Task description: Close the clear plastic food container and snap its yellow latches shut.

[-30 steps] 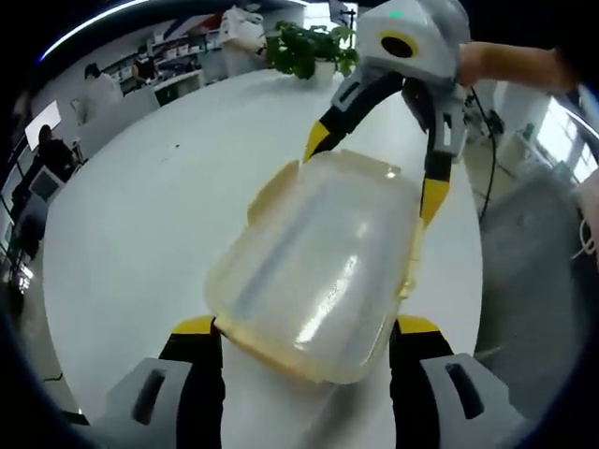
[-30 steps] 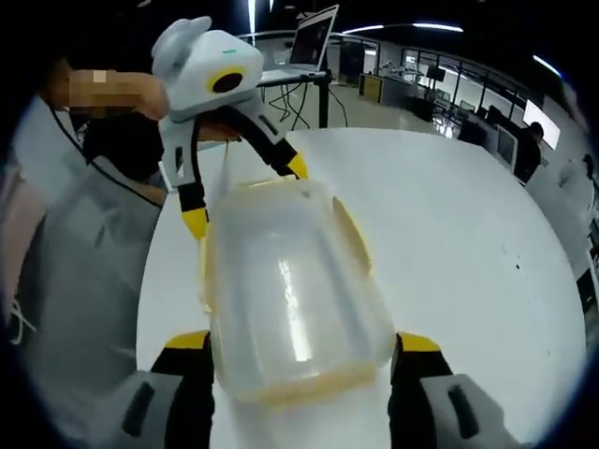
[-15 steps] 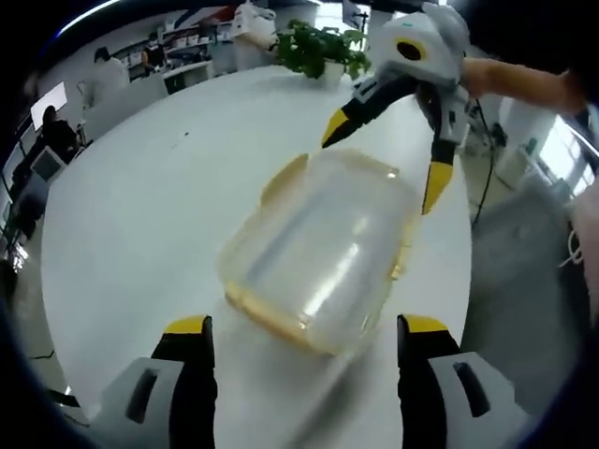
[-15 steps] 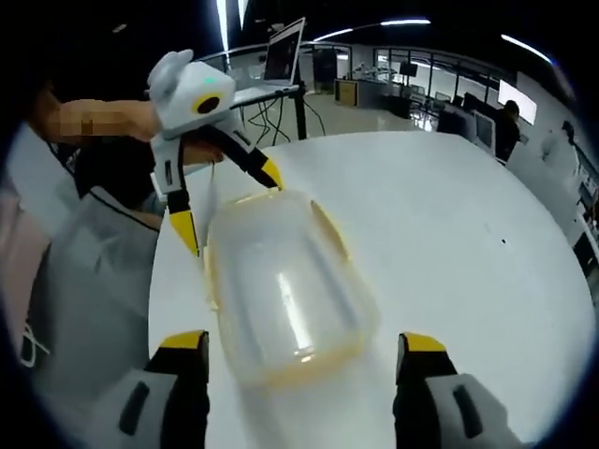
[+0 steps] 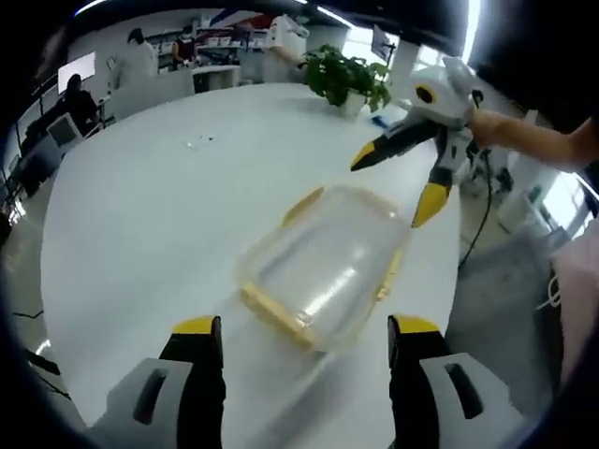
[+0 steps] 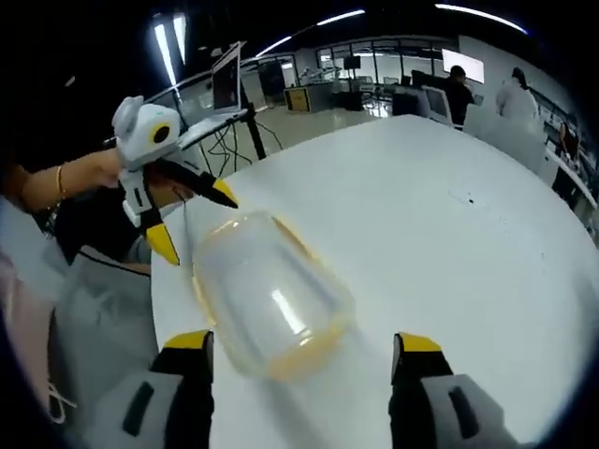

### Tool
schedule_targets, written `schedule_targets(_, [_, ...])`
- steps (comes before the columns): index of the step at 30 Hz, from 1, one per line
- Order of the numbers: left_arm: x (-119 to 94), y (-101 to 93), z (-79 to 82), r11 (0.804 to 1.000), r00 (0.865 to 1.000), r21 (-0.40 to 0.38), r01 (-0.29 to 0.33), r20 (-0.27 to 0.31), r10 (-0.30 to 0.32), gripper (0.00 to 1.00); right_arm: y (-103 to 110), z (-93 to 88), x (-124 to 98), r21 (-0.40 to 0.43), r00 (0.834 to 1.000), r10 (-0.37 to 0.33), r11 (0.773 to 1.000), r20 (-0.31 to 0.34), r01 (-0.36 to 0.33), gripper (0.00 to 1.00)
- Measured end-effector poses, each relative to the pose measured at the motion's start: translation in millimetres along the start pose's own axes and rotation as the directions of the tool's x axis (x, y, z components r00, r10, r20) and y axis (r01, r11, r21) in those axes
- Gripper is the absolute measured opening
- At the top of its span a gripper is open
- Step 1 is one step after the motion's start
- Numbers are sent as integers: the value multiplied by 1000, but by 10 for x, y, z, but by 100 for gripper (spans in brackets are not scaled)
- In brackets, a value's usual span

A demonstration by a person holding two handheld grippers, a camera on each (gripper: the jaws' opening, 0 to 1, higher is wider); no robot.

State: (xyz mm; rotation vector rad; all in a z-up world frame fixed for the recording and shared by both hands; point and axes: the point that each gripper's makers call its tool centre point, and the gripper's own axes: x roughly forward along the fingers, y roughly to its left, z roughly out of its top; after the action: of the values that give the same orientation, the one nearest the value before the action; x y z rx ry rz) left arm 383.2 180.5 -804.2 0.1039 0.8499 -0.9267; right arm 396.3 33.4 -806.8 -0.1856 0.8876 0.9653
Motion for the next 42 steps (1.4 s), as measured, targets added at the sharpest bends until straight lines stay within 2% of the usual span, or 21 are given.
schedule_targets(2, [10,-51,72,998,999,-64,30,46,-27,69,-1,-11,4,66,1000,-2,998,5,2,73])
schedule_targets(5, [18,-34,120,996,998,-86,9,64,-3,65,-6,-41,15,108,1000,-1,994,-4,1,65])
schedule_targets(7, [41,21,147,988,996,-157,-14,83,27,63,-6,-37,25,136,1000,-8,991,7,7,65])
schedule_targets(9, [60,53,138,982,996,-184,-27,81,42,61,-11,-65,29,147,1000,-20,989,-2,20,63])
schedule_targets(11, [76,68,114,981,996,-192,-39,72,54,58,-5,-98,35,149,1000,-22,989,-13,23,57])
schedule_targets(15, [102,93,80,974,996,-221,-48,64,63,57,6,-98,51,181,1000,-24,983,-5,25,54])
schedule_targets(21, [122,153,37,949,995,-311,-60,62,83,51,37,-105,104,242,1000,-16,970,1,15,50])
schedule_targets(26, [183,147,-25,944,997,-326,-51,44,69,43,69,-126,160,303,1000,3,953,6,-5,45])
schedule_targets(28, [203,128,-35,937,997,-348,-40,47,60,43,76,-130,162,311,1000,8,950,1,-8,41])
schedule_targets(34, [233,109,-45,922,998,-386,-13,55,37,42,85,-135,183,329,999,31,944,-12,-26,40])
schedule_targets(36, [236,100,-43,925,998,-381,-1,56,25,42,84,-135,193,337,999,40,941,-18,-32,40])
schedule_targets(39, [243,91,-39,926,999,-376,8,45,10,42,107,-144,224,379,997,71,924,-30,-55,40])
schedule_targets(40, [249,89,-36,927,999,-375,12,37,2,41,154,-169,233,434,995,90,899,-47,-60,40])
schedule_targets(42, [255,91,-40,927,1000,-375,16,26,-6,41,104,-147,263,414,995,88,908,-51,-60,40])
